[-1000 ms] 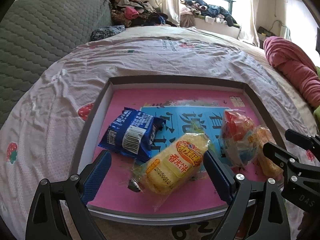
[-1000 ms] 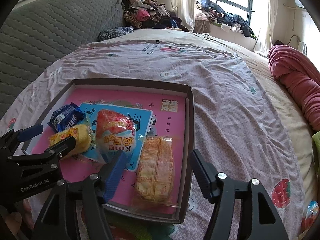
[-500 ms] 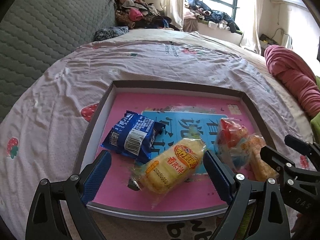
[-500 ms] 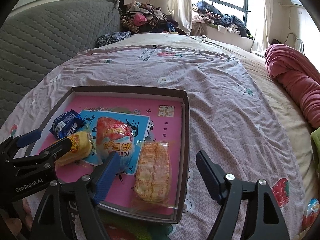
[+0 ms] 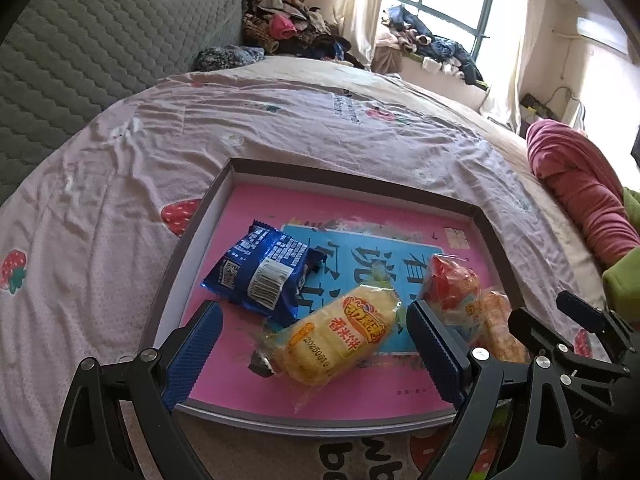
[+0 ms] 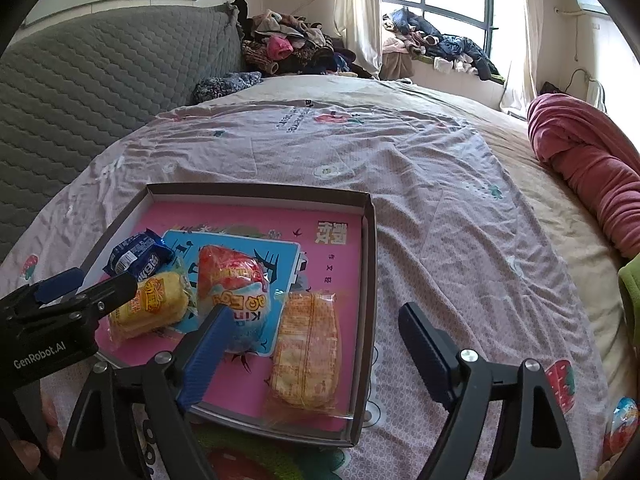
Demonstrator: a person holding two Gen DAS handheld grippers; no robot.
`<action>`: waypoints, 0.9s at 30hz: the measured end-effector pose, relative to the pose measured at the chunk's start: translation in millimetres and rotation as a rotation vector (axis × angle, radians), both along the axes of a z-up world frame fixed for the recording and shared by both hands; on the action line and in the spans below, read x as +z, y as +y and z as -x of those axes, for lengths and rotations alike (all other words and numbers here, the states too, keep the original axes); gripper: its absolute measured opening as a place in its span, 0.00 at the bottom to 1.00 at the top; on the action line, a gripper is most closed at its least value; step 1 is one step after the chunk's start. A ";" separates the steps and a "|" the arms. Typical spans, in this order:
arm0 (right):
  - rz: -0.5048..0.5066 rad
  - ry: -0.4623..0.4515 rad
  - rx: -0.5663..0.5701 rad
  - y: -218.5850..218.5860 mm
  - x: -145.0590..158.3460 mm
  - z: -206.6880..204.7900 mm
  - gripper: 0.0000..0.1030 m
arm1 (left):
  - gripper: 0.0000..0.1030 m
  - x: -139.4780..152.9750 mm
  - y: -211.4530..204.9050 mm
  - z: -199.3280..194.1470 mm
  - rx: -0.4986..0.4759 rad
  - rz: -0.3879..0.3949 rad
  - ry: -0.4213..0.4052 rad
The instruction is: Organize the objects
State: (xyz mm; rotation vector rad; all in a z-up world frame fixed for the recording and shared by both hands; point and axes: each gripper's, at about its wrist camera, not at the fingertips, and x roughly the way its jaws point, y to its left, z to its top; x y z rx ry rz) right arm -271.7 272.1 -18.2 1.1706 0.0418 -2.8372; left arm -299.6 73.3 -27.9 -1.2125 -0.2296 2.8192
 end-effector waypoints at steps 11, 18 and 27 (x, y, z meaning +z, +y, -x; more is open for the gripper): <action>-0.015 0.015 -0.002 -3.1 7.3 -4.1 0.83 | 0.91 -0.7 6.6 -1.8 -0.016 0.053 -0.024; -0.009 0.042 -0.024 -1.3 16.0 -19.6 0.89 | 0.95 7.0 2.9 -9.5 -0.005 0.097 -0.013; 0.013 0.056 -0.054 0.2 28.1 -41.8 0.93 | 0.95 9.5 -7.1 -23.9 -0.004 0.109 -0.029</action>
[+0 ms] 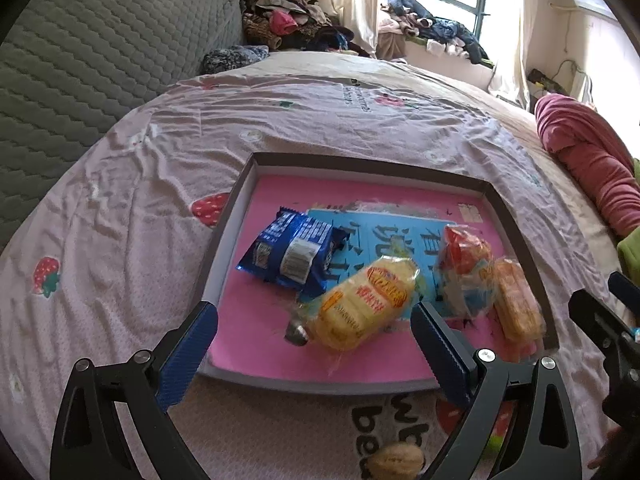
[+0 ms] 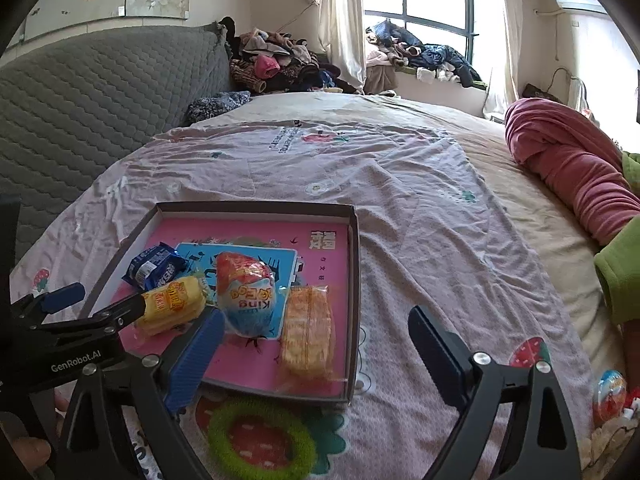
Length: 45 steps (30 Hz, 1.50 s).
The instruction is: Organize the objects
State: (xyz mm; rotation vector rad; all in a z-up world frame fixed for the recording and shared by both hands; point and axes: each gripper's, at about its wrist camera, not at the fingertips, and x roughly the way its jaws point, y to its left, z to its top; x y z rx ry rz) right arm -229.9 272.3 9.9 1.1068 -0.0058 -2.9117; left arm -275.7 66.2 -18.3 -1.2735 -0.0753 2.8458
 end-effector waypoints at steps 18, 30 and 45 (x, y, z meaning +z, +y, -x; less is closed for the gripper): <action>0.020 -0.001 -0.064 5.1 36.2 -51.6 0.99 | 1.00 22.5 -13.5 -43.8 -0.005 0.011 -0.072; 0.032 0.023 -0.020 -11.3 79.9 -92.2 0.99 | 1.00 61.0 -12.3 -84.1 -0.029 0.047 -0.042; 0.023 0.041 0.011 -29.4 117.4 -141.2 0.99 | 1.00 111.5 -23.5 -141.7 -0.021 0.061 0.025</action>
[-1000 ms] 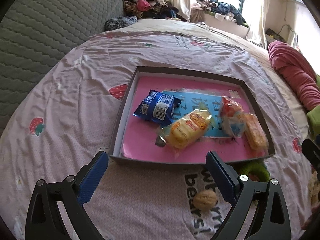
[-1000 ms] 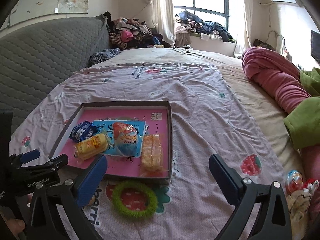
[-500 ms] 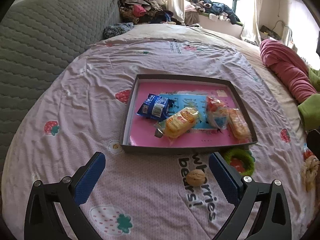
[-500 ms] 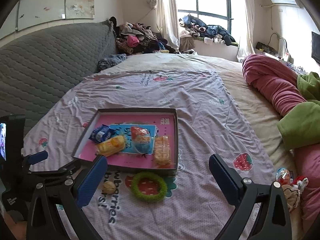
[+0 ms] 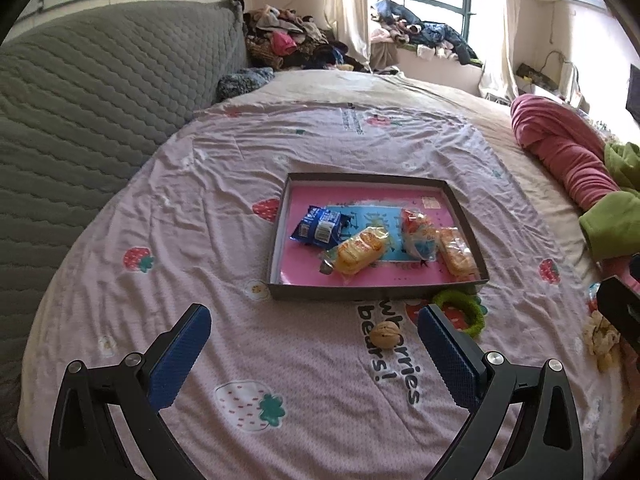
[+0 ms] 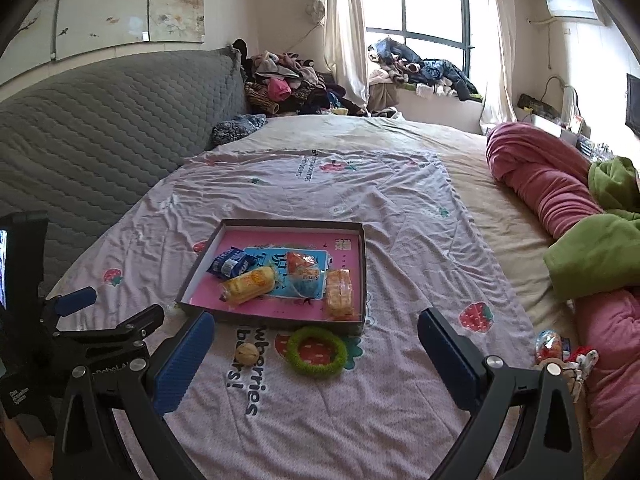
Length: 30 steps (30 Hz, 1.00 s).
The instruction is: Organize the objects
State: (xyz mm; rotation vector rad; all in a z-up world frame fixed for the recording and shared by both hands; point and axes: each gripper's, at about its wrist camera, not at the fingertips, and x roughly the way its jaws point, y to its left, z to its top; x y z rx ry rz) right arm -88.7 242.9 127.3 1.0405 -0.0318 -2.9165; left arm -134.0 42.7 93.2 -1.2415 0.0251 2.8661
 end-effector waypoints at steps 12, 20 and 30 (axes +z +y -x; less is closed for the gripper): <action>-0.018 0.022 0.003 -6.5 25.7 -41.8 1.00 | 1.00 22.7 -5.7 -43.8 -0.006 -0.018 0.022; -0.029 0.031 0.004 -8.5 36.1 -69.2 1.00 | 1.00 36.8 -3.4 -74.4 -0.021 -0.016 0.041; -0.027 0.034 0.001 -9.9 38.9 -98.6 1.00 | 1.00 45.4 0.1 -107.3 -0.037 -0.008 0.058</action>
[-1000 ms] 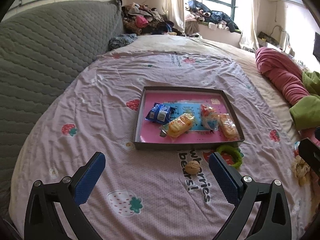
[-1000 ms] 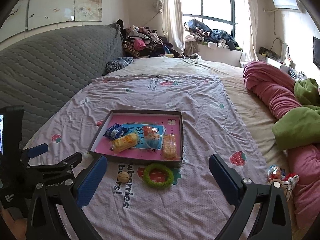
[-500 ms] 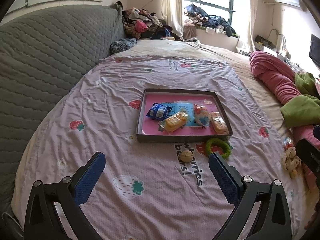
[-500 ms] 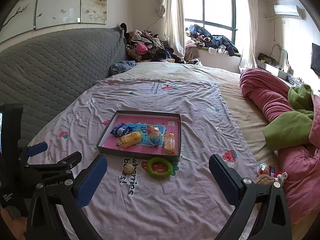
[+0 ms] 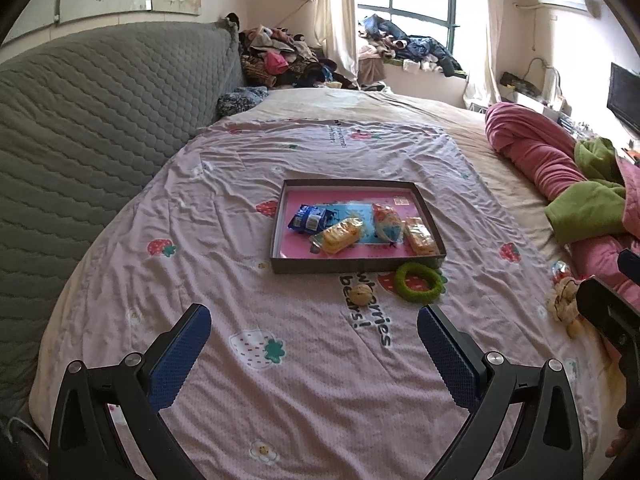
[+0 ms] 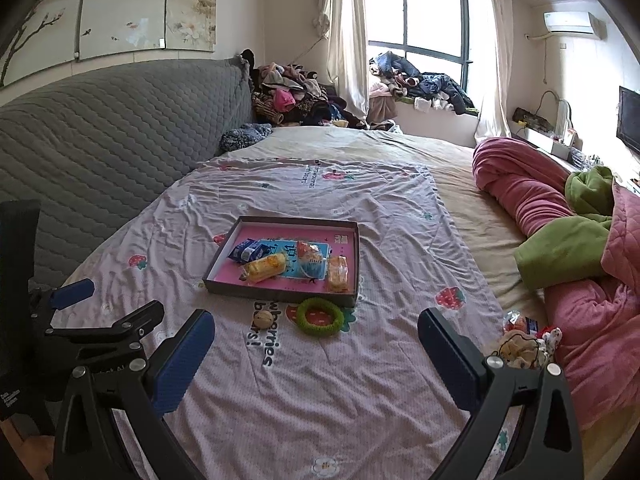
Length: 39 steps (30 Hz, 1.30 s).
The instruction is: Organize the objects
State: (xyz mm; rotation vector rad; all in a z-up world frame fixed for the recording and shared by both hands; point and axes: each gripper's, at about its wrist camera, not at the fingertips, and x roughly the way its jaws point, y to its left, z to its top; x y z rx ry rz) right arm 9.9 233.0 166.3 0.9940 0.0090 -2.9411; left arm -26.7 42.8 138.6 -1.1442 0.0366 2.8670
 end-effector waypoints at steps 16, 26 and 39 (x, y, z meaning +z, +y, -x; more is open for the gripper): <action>0.006 -0.004 0.006 3.8 -9.7 -27.9 1.00 | 1.00 -9.5 11.9 -29.3 -0.026 -0.002 -0.010; 0.015 -0.037 0.000 10.5 -29.3 -27.4 0.99 | 1.00 -30.8 17.4 -27.7 -0.030 0.011 -0.036; 0.018 -0.090 0.012 12.3 -61.2 -20.5 1.00 | 1.00 -61.1 19.6 -21.3 -0.033 0.020 -0.078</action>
